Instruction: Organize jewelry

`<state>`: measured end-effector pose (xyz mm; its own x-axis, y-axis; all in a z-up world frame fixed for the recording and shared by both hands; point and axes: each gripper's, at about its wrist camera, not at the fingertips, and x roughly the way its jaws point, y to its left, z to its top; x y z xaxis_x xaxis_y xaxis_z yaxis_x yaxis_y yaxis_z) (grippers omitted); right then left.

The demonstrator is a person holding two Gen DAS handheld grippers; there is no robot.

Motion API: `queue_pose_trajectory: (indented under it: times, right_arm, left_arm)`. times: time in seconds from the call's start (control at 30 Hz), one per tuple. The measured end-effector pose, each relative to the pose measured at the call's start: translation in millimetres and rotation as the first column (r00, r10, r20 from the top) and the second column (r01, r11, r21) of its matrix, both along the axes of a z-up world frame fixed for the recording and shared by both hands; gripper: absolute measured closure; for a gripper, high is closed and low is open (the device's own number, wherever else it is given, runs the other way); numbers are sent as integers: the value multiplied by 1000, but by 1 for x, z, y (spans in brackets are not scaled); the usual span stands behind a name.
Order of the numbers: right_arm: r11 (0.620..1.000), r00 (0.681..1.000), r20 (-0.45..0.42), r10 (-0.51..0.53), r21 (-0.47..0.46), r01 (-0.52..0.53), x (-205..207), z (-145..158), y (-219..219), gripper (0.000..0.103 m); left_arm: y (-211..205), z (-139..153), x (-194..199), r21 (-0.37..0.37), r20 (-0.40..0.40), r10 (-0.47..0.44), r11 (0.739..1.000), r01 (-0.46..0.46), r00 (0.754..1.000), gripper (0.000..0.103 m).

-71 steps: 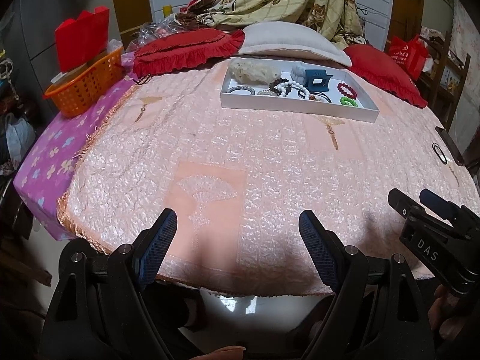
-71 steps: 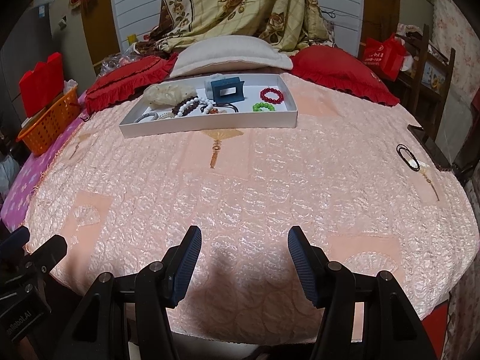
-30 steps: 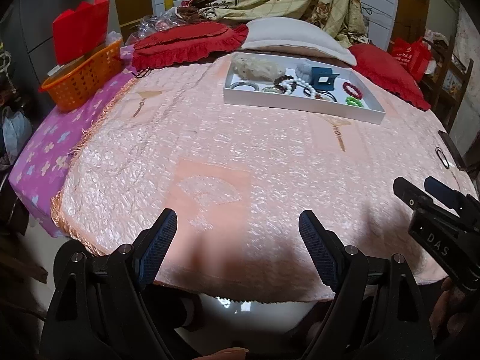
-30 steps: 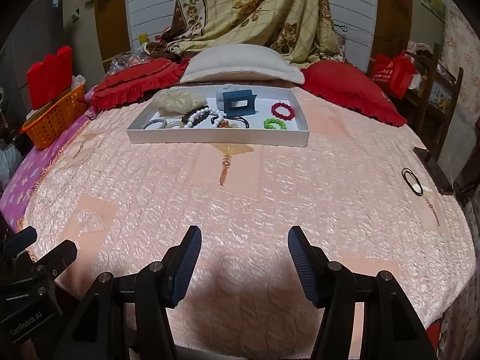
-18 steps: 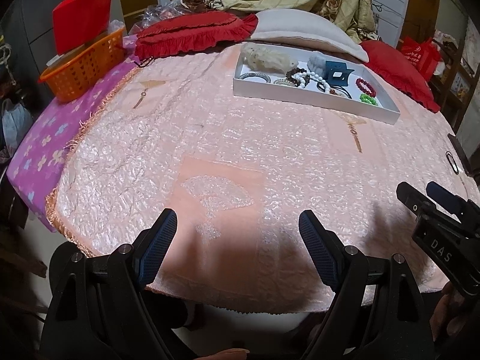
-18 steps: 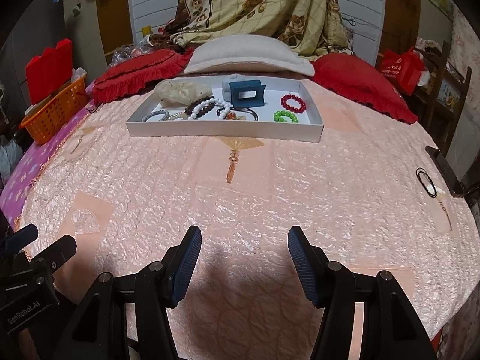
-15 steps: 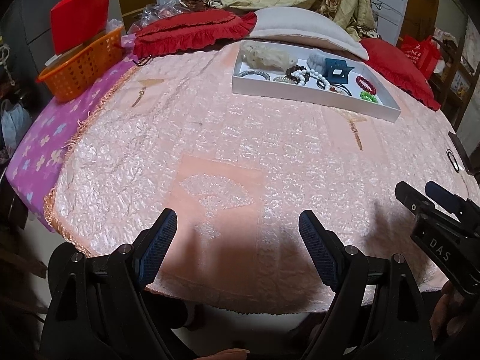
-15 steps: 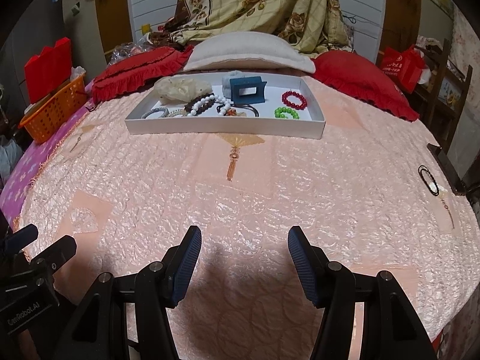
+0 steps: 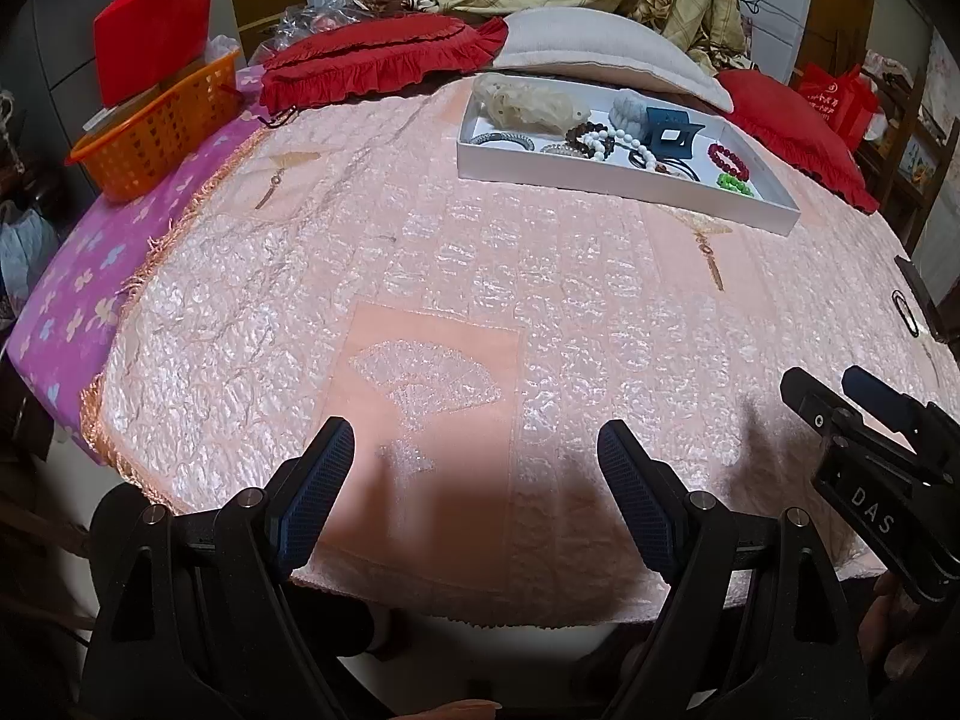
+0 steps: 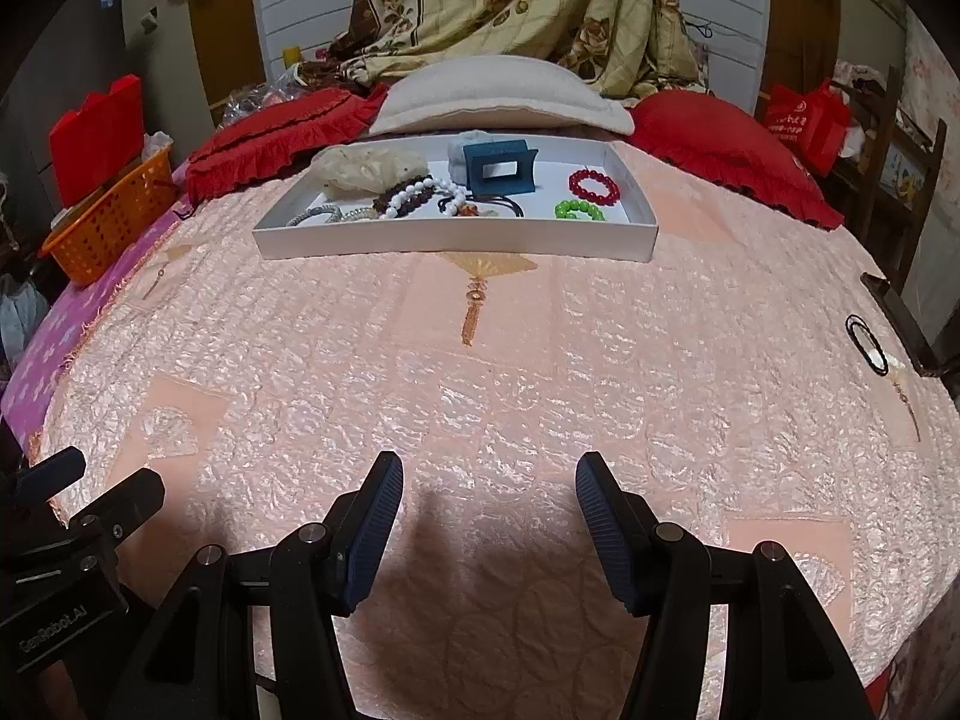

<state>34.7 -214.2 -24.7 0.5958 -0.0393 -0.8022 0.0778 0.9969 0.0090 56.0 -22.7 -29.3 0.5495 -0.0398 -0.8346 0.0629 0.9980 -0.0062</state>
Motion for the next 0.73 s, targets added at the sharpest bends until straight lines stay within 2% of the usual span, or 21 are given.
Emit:
queue_pose_trajectory:
  times: [0.5,0.73]
  right_arm:
    - [1000,1000,7,-4,11,4,-3,0,0,45]
    - [1000,1000,-1,3,12,-3,-2,-3,1,45]
  left_arm:
    - [-2,0,-2,-10,-8,-5,1000,5,1000,19]
    - [-5,8,-1,12,42,-21,1000,20,999,20]
